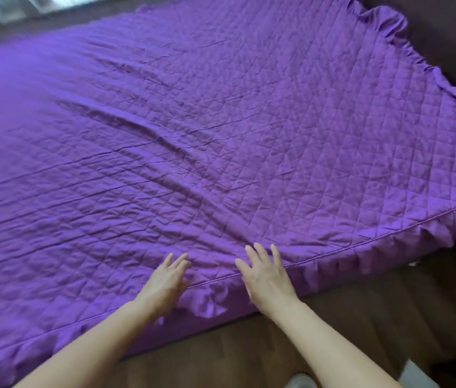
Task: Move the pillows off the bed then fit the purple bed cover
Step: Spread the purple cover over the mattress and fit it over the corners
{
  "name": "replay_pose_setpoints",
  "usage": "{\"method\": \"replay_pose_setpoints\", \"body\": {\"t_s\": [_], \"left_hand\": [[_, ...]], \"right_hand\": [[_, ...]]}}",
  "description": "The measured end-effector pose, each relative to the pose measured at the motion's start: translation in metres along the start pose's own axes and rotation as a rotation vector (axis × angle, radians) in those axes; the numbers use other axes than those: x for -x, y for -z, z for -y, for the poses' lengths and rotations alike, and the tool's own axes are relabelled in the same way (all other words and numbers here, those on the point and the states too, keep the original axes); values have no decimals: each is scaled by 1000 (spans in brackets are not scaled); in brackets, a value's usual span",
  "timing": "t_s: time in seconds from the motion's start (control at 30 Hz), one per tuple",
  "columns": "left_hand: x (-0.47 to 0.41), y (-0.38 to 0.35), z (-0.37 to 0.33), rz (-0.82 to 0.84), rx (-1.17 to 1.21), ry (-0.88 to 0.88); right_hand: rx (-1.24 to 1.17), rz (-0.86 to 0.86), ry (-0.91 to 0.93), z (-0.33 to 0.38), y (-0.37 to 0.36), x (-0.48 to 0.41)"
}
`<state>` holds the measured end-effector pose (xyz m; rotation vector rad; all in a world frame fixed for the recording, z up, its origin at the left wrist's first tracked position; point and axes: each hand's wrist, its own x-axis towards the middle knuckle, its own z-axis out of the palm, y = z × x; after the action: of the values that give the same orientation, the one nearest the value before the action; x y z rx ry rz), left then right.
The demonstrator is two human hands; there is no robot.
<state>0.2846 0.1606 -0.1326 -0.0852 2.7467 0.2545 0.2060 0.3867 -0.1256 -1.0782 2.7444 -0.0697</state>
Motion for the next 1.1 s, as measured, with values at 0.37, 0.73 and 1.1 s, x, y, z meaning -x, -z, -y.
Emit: {"method": "replay_pose_setpoints", "body": {"t_s": [0.37, 0.73, 1.1], "left_hand": [[94, -9, 80, 321, -15, 110], [99, -27, 115, 77, -234, 8], [116, -23, 122, 183, -213, -191]], "right_hand": [[-19, 303, -171, 168, -23, 15], [213, 259, -67, 191, -19, -31], [120, 237, -92, 202, -42, 7]]}}
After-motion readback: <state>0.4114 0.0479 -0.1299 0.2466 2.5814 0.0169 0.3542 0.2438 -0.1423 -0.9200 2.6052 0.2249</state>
